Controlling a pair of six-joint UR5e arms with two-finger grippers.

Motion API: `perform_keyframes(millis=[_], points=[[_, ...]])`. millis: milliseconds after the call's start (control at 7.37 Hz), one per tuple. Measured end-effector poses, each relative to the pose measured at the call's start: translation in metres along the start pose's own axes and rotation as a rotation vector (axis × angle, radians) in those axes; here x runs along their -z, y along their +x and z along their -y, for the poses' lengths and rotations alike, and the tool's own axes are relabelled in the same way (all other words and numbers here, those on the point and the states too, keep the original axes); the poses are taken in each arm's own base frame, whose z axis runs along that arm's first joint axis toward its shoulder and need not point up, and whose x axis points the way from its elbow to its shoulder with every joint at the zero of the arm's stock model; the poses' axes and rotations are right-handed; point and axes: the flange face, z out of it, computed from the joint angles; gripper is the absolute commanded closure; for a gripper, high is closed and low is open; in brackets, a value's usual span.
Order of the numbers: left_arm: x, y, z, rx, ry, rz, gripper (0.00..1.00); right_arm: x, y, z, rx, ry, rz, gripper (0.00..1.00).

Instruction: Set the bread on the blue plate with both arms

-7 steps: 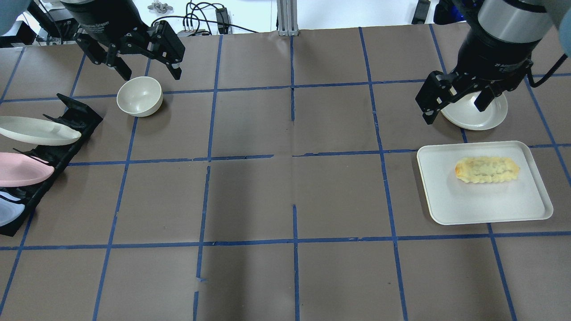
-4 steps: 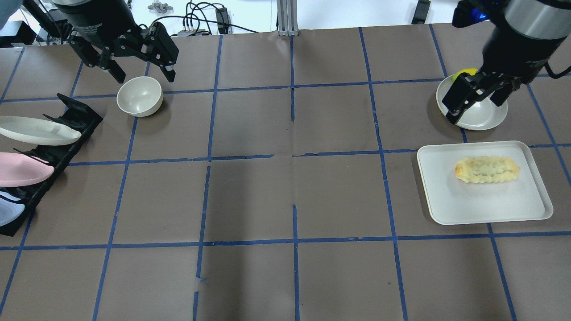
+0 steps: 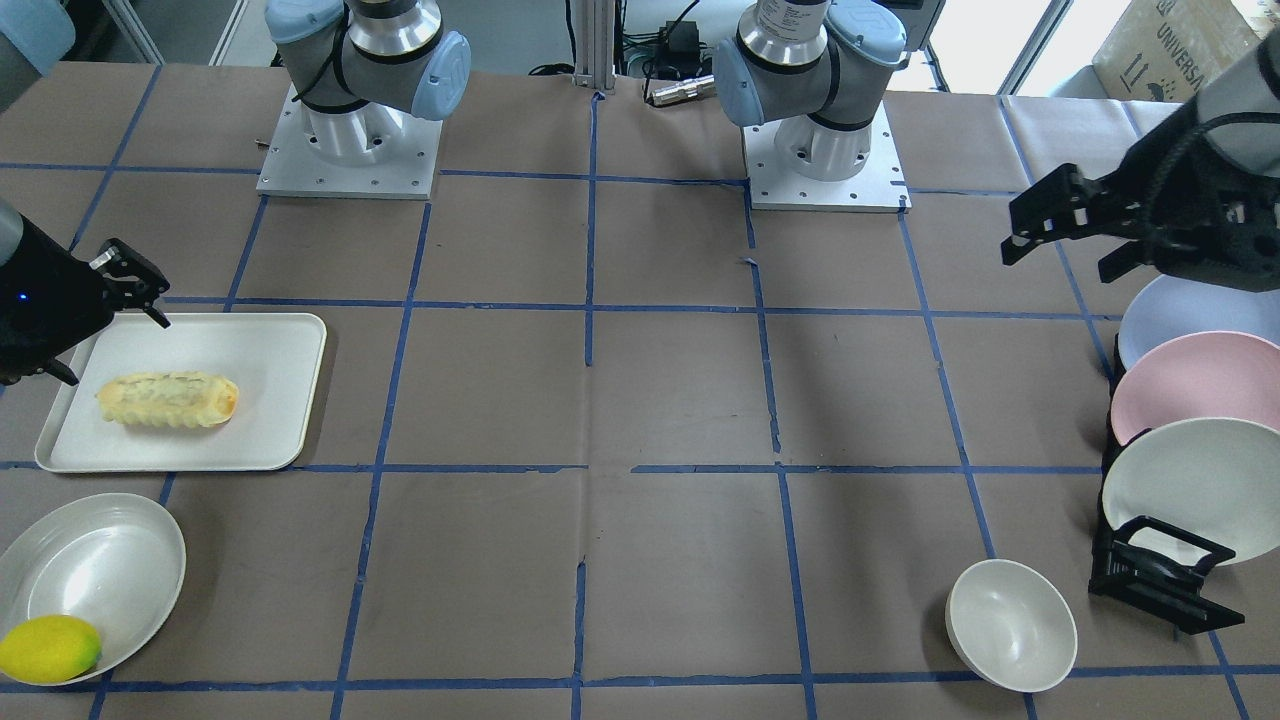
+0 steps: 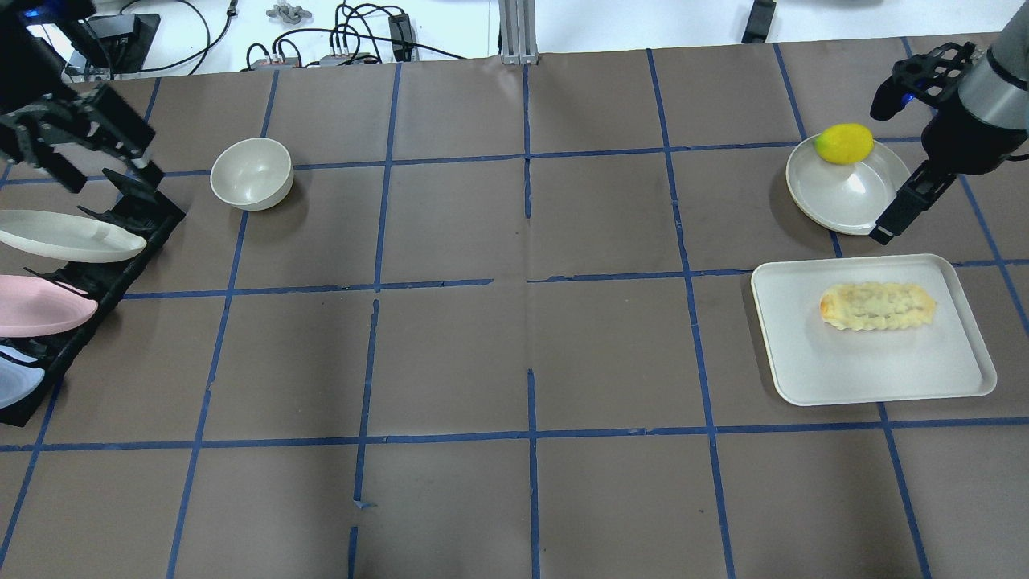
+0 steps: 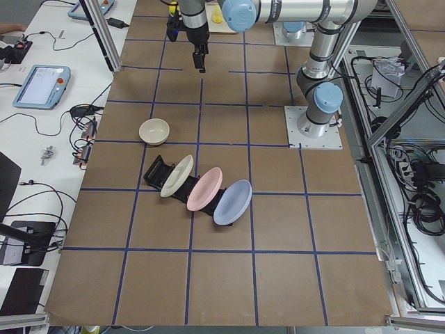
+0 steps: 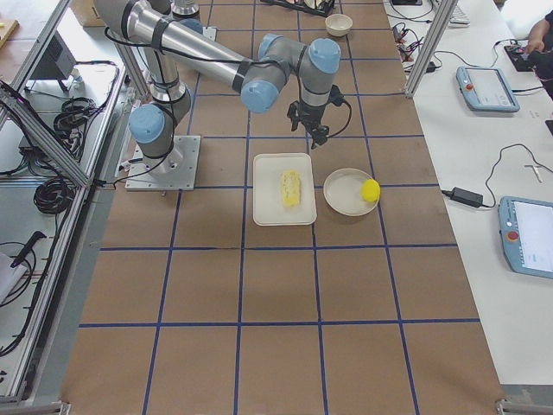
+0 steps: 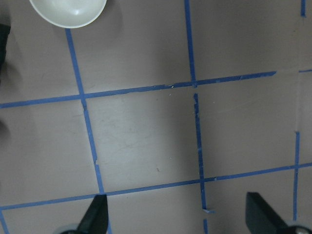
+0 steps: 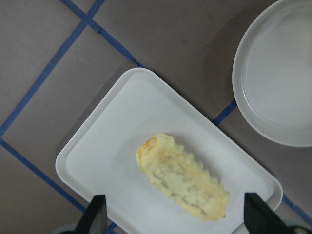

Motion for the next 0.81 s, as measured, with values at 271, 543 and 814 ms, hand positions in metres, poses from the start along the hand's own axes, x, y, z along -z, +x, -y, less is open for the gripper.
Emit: perform_keyframes(millis=[271, 543, 814], points=[[-0.009, -0.111, -0.031, -0.100, -0.021, -0.082, 0.00, -0.058, 0.017, -0.015, 0.134, 0.047, -0.062, 0.00], [-0.037, -0.237, -0.056, -0.198, -0.011, -0.172, 0.00, -0.108, 0.025, -0.028, 0.209, 0.064, -0.088, 0.00], [-0.052, -0.358, -0.071, -0.255, -0.014, -0.177, 0.00, -0.145, 0.019, -0.041, 0.291, 0.066, -0.053, 0.00]])
